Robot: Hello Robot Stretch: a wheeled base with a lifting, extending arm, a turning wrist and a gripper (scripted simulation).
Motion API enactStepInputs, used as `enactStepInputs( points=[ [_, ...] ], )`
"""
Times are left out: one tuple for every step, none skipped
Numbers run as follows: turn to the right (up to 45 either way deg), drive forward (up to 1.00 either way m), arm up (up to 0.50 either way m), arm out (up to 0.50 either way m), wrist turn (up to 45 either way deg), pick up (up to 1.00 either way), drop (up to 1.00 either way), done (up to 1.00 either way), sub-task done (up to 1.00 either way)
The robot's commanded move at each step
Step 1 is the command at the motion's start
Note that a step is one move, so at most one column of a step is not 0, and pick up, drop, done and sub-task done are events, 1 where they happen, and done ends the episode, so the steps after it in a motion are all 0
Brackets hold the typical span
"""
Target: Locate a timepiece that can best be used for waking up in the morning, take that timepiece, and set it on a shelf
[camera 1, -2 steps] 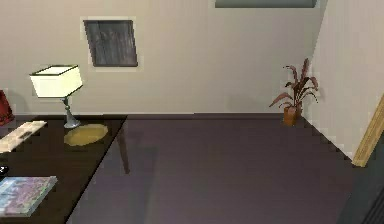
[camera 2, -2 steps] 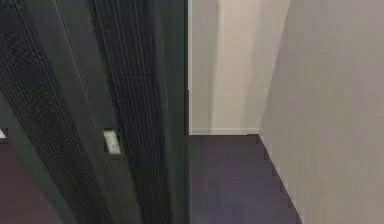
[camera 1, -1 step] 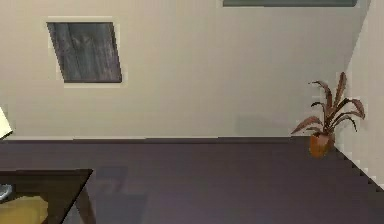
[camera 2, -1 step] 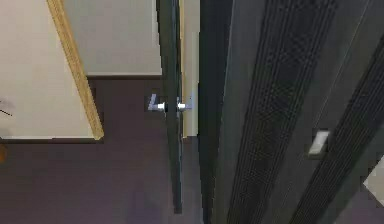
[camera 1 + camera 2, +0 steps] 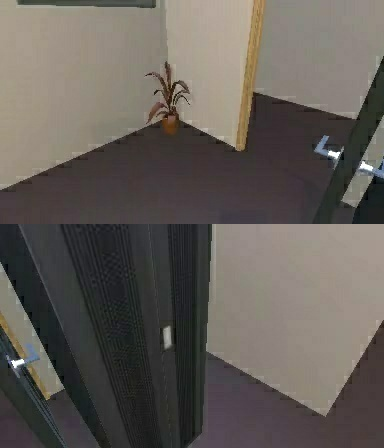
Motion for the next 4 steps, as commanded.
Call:
enactStepInputs(
  points=[
    [9.0, 0.0, 0.0, 0.0, 0.0, 0.0, 0.0, 0.0, 0.0],
    [0.0, 0.8, 0.0, 0.0, 0.0, 0.0, 0.0, 0.0, 0.0],
    [39.0, 0.0, 0.0, 0.0, 0.0, 0.0, 0.0, 0.0, 0.0],
    [0.0, 1.0, 0.0, 0.0, 0.0, 0.0, 0.0, 0.0, 0.0]
  ],
)
